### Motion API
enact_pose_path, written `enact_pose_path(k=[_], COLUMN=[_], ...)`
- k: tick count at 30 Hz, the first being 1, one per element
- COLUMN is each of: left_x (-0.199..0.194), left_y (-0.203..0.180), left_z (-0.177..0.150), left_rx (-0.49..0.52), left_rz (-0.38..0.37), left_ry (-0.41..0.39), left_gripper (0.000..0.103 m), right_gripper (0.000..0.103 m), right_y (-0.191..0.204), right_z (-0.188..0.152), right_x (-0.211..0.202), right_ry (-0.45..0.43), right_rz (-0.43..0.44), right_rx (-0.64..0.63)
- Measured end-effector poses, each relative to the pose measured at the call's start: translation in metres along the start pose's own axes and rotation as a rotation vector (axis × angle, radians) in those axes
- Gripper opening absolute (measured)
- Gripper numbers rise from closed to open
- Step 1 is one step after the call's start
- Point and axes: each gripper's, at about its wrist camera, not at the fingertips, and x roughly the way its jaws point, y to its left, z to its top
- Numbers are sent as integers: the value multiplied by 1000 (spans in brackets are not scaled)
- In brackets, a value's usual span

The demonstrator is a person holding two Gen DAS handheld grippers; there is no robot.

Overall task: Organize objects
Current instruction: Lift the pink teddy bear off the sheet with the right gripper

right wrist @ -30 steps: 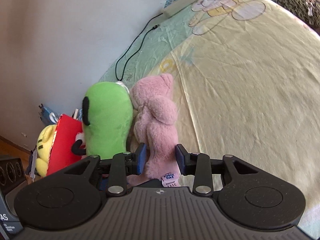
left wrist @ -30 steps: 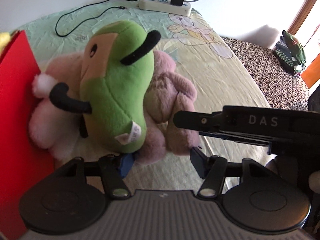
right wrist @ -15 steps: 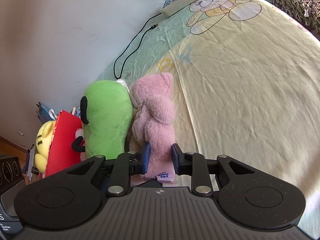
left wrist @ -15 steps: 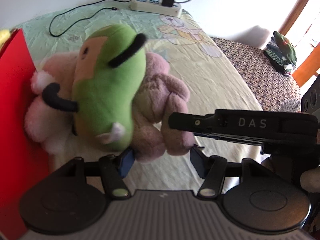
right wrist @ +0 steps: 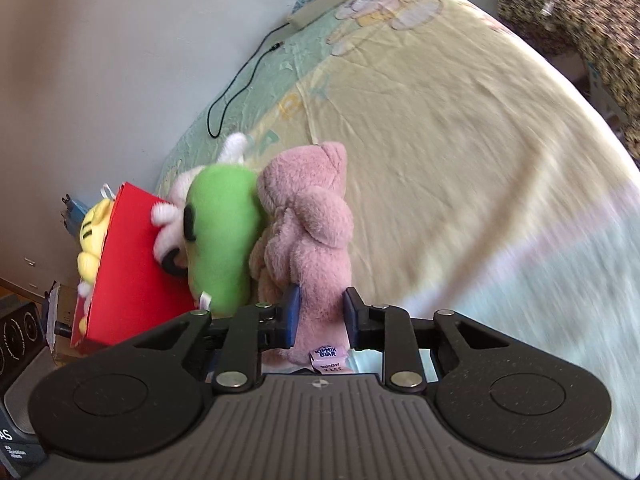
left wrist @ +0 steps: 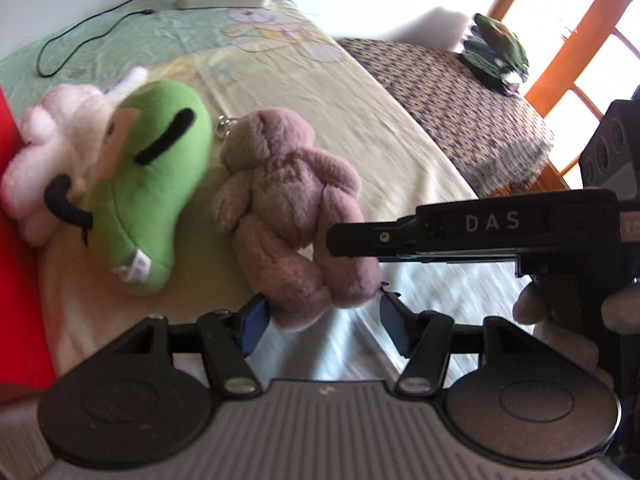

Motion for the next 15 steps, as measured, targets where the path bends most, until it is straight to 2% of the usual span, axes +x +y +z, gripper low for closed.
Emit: enact_pose_path(k=[5,9,11,15], left_x=[-4,-6,-8,-21], left_y=[-11,-7,-4,3], left_z=[-14,-17,-16,-14], left_rx=[50,37,25,2], left_rz=[-12,-6,3,16], left_ry=[21,24,14,-28], left_gripper=[62,62,62,69], right_gripper=[25,27,29,30], right_y=[-5,-3,-2,1], right_z=[-15,-18,-17,-13], right_x=[-10,-11,-12,-17], right_ry=[22,22,14,-23], right_rz=[-6,-3,5,11], right_rx=[11,12,13,-3])
